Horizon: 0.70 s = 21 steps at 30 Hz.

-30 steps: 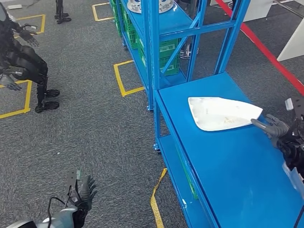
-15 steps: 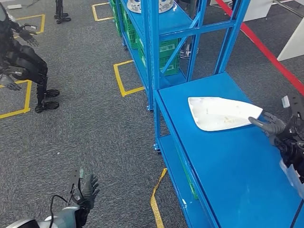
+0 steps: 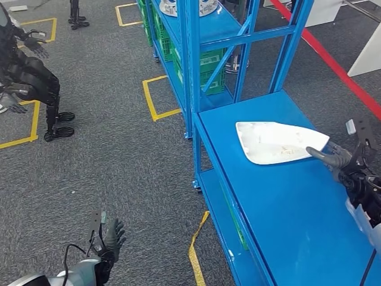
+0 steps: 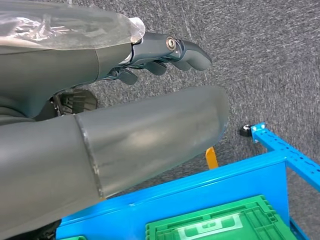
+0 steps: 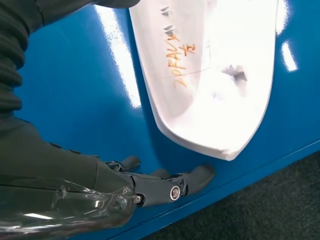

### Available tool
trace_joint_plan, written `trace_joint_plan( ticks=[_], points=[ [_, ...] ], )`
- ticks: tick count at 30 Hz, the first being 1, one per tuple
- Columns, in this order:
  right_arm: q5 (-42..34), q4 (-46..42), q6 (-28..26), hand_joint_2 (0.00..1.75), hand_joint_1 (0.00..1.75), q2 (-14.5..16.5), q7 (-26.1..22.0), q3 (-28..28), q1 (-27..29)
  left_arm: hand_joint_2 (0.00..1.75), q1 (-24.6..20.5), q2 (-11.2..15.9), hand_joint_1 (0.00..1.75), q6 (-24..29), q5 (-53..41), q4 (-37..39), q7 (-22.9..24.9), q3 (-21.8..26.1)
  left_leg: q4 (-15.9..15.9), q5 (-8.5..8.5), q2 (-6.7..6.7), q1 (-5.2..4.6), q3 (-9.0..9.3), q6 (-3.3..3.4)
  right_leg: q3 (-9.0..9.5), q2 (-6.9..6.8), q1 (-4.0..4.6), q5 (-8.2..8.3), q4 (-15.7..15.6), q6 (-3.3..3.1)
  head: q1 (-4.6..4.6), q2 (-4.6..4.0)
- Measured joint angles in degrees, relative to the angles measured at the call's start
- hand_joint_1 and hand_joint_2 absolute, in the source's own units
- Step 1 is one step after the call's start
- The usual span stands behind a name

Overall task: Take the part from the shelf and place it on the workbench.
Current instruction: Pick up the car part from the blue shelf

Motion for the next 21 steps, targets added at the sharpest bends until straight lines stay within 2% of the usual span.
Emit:
trace_joint_plan(
  ticks=[2,3,4,5,6,11,21],
  points=[
    [0.1,0.2,0.0,1.75,0.81,0.2,0.3,0.0,0.0,0.0,0.0,0.0,0.0,0.0,0.0,0.0,0.0,-0.1,0.0,0.0,0.0,0.0,0.0,0.0,0.0,0.0,0.0,0.0,0.0,0.0,0.0,0.0],
    [0.2,0.2,0.0,1.75,1.23,0.3,0.5,0.0,-0.1,0.0,0.0,0.0,0.0,0.0,0.0,0.0,0.0,-0.1,0.0,0.0,0.0,0.0,0.0,0.0,0.0,0.0,0.0,0.0,0.0,0.0,0.0,0.0],
    [0.2,0.3,0.0,1.75,1.54,0.4,0.6,0.0,-0.1,0.0,0.0,0.0,0.0,0.0,0.0,0.0,0.0,-0.2,0.0,0.0,0.0,0.0,0.0,0.0,0.0,0.0,0.0,0.0,0.0,0.0,0.0,0.0],
    [0.2,0.4,0.0,1.75,1.63,0.4,0.8,0.0,-0.1,0.0,-0.1,0.0,0.0,0.0,0.0,0.0,0.0,-0.2,0.0,0.0,0.0,0.0,0.0,0.0,0.0,0.0,0.0,0.0,0.0,0.0,0.0,0.0],
    [0.2,0.4,0.0,1.75,1.69,0.5,0.9,0.0,-0.2,0.0,-0.1,0.0,0.0,0.0,0.0,0.0,0.0,-0.2,0.0,0.0,0.0,0.0,0.0,0.0,0.0,0.0,0.0,0.0,0.0,0.0,0.0,0.0],
    [0.3,0.8,0.1,1.75,1.75,0.7,1.1,0.0,-0.2,0.0,-0.2,-0.1,0.0,-0.1,-0.2,0.0,0.1,-0.3,0.0,0.0,0.0,0.0,0.0,0.0,0.0,0.0,0.0,0.0,0.0,0.0,-0.01,0.0],
    [0.7,1.3,0.6,1.75,1.75,0.7,1.2,0.3,-0.2,0.0,-0.4,-0.2,0.0,-0.4,-0.4,0.0,0.2,-0.5,0.0,0.0,0.01,0.0,0.0,0.0,-0.01,0.01,0.0,0.0,0.0,0.0,-0.01,0.0]
  ],
)
